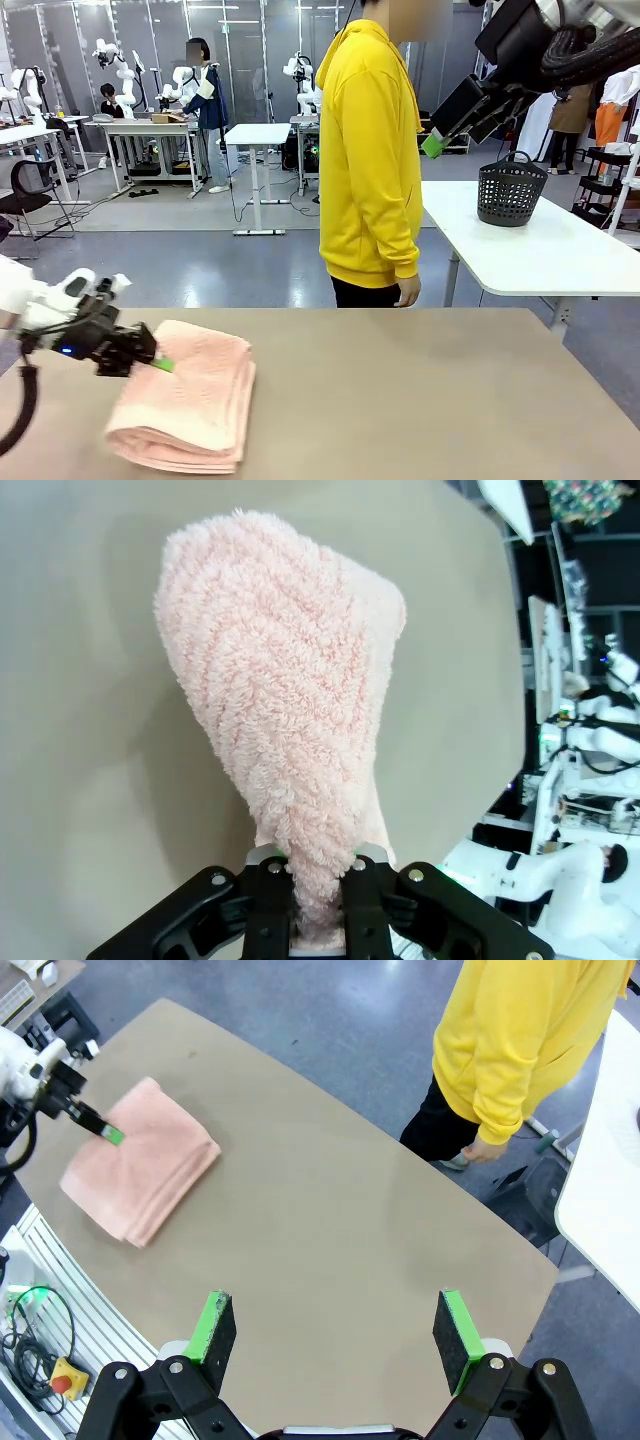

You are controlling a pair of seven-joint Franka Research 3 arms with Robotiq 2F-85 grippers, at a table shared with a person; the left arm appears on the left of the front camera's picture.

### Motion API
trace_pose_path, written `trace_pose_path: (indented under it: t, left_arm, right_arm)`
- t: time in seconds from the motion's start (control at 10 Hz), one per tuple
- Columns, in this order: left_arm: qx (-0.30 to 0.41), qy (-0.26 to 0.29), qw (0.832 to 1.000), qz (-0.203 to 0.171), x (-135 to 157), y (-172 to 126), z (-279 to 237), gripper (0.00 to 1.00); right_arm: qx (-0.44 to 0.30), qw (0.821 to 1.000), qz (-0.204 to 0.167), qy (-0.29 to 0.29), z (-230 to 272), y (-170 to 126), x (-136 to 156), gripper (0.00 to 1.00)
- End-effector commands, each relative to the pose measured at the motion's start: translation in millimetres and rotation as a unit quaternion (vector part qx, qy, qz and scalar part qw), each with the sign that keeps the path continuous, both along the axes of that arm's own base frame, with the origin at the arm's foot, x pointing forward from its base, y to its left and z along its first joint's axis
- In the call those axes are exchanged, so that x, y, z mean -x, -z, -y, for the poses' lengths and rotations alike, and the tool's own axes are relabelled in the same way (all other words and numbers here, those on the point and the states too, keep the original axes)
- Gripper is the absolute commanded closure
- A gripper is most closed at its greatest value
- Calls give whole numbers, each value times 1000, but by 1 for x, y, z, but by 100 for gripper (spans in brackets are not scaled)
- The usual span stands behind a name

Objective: Fold the towel.
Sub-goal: Pick up the 100 cm Hotel Towel and place it on the left side of the table.

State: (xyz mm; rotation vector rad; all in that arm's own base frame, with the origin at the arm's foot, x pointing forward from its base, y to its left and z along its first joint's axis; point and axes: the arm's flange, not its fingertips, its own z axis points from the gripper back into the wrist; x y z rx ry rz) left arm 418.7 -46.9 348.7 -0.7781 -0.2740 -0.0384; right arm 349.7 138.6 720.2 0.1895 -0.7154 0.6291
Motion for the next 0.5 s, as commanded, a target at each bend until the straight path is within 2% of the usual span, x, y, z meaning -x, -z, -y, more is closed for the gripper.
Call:
trace_pose_path:
  t: [0.0,0.2,0.4]
  left_arm:
    - [-2,0,1000,15,4,-26,-45,85]
    - [-33,-12,999,12,3,-31,-97,85]
    - [-64,-11,998,4,-2,-20,-130,85]
  right_arm:
    - [3,1000,-4,2,0,-2,-1,0]
    - [3,1000,-4,2,0,-2,-1,0]
    - [3,1000,-4,2,0,-2,-1,0]
